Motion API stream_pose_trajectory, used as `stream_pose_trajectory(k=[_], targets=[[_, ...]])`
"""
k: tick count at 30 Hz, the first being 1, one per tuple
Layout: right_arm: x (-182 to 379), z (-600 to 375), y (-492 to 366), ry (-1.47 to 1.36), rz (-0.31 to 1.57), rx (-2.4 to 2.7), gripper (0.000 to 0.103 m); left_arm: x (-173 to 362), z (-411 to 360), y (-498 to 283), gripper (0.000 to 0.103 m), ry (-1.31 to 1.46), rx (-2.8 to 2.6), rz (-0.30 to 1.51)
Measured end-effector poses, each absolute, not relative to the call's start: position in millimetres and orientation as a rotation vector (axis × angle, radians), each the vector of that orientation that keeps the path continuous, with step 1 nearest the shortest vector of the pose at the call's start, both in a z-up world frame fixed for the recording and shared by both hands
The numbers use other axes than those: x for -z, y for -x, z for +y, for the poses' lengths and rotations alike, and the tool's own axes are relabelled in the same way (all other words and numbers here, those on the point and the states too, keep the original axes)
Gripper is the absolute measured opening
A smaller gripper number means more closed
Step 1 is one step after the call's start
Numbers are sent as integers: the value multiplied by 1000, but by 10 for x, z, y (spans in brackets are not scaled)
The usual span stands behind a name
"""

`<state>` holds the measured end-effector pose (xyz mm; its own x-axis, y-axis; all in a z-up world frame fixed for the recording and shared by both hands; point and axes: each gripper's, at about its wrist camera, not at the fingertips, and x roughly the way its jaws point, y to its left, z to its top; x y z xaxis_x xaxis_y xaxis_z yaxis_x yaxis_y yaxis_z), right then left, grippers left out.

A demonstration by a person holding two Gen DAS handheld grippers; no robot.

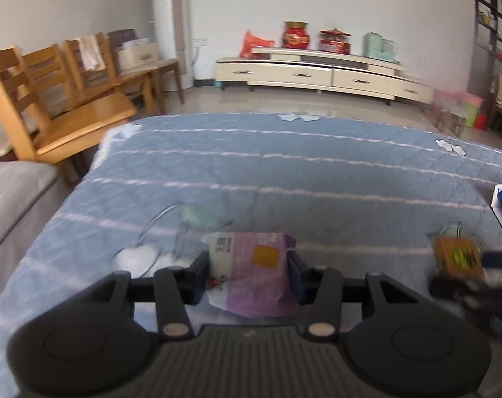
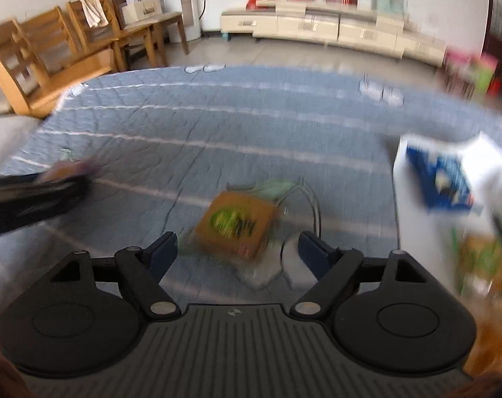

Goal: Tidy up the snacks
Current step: 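Grasp the green-label square cake with the right gripper while the left gripper lifts the pink packet, then carry the pink packet with the left gripper while the right gripper carries the green-label cake to the tray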

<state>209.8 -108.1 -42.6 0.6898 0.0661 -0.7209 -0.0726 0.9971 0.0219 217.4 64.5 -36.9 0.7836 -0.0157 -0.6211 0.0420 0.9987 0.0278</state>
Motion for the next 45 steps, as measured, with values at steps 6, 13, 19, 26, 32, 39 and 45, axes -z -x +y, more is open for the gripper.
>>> stream_pose_trajectory(k=[6, 13, 19, 26, 32, 39, 45], targets=[[432, -881, -2160, 73, 770, -88, 52, 287, 682, -1849, 47, 7, -17, 667], [242, -993, -1783, 44, 731, -134, 52, 117, 666, -1473, 47, 40, -35, 639], [-16, -1011, -1189, 38, 662, -193, 52, -25, 644, -1095, 47, 43, -47, 606], [-271, -1005, -661, 60, 604, -229, 52, -163, 642, -687, 47, 42, -62, 579], [-441, -1031, -272, 70, 574, -247, 52, -273, 596, -361, 47, 50, -48, 575], [-590, -1176, 71, 64, 552, -236, 52, -321, 492, -91, 47, 33, -18, 567], [-639, -1381, 293, 56, 536, -207, 52, -409, 367, 63, 47, 24, 7, 544]])
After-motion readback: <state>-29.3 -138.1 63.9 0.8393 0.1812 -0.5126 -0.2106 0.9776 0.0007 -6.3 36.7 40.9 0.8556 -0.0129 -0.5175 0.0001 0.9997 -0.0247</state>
